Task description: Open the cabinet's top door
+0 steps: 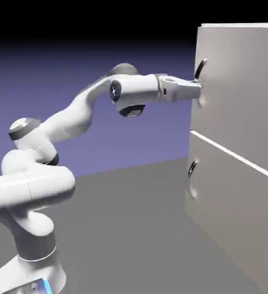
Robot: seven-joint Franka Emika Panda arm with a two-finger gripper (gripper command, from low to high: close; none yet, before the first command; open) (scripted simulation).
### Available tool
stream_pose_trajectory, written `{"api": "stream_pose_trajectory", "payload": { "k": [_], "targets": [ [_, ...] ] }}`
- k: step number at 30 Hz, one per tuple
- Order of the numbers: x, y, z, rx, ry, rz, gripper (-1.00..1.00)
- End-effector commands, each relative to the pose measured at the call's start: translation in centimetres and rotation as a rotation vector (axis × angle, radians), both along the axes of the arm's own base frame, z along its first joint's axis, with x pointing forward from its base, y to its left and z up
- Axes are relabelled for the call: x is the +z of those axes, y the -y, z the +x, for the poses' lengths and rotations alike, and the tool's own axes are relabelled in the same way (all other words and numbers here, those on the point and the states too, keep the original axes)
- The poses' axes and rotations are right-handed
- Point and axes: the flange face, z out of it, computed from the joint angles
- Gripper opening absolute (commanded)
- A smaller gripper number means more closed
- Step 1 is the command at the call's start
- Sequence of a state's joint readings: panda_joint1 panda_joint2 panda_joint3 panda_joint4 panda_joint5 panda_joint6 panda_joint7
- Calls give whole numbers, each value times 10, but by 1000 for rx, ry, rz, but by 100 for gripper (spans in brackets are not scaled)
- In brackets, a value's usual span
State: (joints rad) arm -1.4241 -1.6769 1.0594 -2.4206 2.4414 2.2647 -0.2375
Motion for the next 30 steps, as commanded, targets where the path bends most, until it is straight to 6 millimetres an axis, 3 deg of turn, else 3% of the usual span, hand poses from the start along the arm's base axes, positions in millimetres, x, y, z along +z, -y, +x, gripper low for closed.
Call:
{"api": "stream_pose_trajectory", "payload": {
  "k": [1, 14, 23, 30],
  "targets": [
    [0, 4, -10, 23, -1, 0, -100],
    [0, 83, -129, 350, -1, 0, -100],
    [0, 145, -185, 543, -1, 0, -100],
    [0, 197, -218, 682, -1, 0, -100]
  ]
}}
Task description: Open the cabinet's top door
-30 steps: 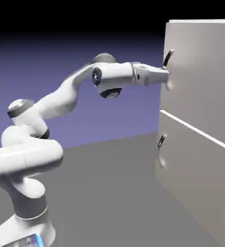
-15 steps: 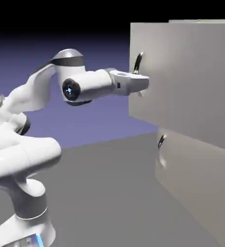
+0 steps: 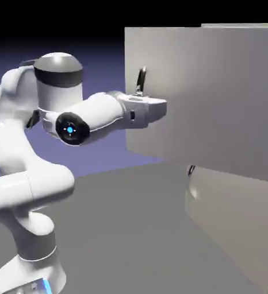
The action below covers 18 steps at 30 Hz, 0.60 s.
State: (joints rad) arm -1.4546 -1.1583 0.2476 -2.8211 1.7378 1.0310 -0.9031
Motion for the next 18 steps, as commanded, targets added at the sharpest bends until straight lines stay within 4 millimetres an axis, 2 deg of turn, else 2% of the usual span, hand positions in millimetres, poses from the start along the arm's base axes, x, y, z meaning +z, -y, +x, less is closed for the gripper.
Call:
{"api": "stream_pose_trajectory", "payload": {
  "k": [1, 10, 18],
  "targets": [
    [0, 7, -4, 17, 0, 0, -100],
    [0, 71, -30, 175, 0, 0, -100],
    [0, 135, -46, 326, 0, 0, -100]
  ]
}}
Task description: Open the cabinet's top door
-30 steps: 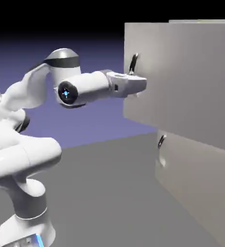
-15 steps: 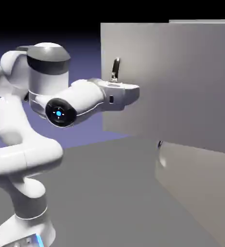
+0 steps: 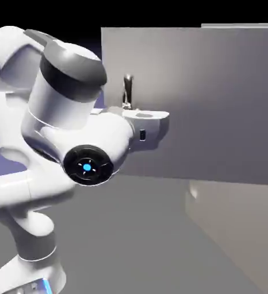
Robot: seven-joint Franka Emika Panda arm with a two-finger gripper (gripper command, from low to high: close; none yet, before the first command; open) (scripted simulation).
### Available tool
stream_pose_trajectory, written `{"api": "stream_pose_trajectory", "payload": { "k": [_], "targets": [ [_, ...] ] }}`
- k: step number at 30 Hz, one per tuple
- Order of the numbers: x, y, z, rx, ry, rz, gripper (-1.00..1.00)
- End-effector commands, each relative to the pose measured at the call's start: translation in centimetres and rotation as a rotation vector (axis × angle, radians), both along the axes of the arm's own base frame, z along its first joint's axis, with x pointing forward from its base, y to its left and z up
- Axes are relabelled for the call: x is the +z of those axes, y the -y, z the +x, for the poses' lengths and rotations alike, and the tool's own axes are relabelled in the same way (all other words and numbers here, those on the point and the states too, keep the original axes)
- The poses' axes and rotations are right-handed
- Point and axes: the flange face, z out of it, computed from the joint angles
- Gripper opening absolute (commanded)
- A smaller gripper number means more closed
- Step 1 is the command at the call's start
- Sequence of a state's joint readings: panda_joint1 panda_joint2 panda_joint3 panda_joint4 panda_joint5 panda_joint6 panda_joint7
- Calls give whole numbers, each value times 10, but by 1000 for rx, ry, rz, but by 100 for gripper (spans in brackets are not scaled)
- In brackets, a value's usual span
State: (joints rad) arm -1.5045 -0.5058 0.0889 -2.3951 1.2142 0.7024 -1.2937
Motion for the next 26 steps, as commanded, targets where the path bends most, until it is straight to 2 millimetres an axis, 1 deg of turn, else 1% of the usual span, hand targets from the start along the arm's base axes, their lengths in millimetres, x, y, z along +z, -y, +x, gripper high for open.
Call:
{"api": "stream_pose_trajectory", "payload": {
  "k": [1, 7, 14, 20, 26],
  "targets": [
    [0, 9, -1, 19, 0, 0, -100],
    [0, 62, -6, 142, 0, 0, -100],
    [0, 120, -3, 274, 0, 0, -100],
    [0, 164, 4, 375, 0, 0, -100],
    [0, 201, 13, 464, 0, 0, -100]
  ]
}}
